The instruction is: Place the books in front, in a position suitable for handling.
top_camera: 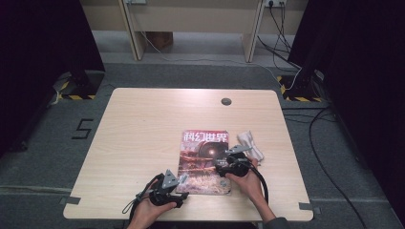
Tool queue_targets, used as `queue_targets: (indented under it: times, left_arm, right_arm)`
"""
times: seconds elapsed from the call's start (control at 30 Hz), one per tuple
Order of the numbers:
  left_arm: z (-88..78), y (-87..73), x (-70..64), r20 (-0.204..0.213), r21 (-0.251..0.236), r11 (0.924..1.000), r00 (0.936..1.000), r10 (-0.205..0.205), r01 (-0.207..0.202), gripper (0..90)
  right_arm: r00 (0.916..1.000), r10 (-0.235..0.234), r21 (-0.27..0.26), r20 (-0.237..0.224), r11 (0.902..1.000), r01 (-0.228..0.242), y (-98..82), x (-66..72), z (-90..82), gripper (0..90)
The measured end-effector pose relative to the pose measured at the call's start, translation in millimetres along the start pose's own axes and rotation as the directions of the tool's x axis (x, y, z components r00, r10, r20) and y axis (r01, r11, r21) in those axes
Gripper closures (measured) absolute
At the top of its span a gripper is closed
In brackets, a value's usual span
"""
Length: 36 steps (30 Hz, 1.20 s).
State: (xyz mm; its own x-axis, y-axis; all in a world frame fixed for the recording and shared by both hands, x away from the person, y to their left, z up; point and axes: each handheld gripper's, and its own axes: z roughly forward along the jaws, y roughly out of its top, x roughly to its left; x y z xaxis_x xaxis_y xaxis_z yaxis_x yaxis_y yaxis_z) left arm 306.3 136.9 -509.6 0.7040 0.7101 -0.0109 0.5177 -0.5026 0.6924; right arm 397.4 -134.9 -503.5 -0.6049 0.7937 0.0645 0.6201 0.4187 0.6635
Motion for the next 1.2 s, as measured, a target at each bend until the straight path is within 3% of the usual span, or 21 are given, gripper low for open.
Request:
queue_targets:
  times: [0.33,0.5,0.67,0.87,1.0,1.2]
  left_arm:
    - [4.2,4.7,7.6,-0.005,0.006,0.9996,0.9996,-0.028,0.028,35.0]
    - [3.4,3.3,4.2,0.012,-0.001,0.9997,0.9997,-0.023,0.023,33.3]
    - [-3.6,0.3,4.0,0.018,-0.026,0.9992,0.9994,-0.029,0.029,27.8]
    - [-10.7,-3.0,9.3,0.015,-0.046,0.9969,0.9979,-0.063,0.063,23.1]
    - [-10.9,-3.4,11.1,0.014,-0.048,0.9958,0.9969,-0.078,0.078,20.0]
    - [-10.3,-3.6,11.9,0.005,-0.051,0.9957,0.997,-0.077,0.078,17.3]
  right_arm:
    - [0.9998,-0.005,-0.007,0.017,1.0,0.006,3.1,-0.8,2.7,31.0]
    - [0.9999,0.0,-0.003,0.01,1.0,0.0,4.6,-2.1,3.0,31.3]
    - [0.9998,0.02,-0.062,0.008,0.9979,-0.019,7.7,-10.4,-8.9,33.0]
    - [0.9969,0.044,-0.116,0.065,0.9926,-0.036,11.8,-30.9,-29.0,36.2]
    - [0.9888,0.029,-0.118,0.146,0.993,-0.012,11.4,-45.8,-37.2,39.9]
    - [0.9781,0.078,-0.104,0.193,0.9928,-0.059,5.5,-69.7,-38.3,43.7]
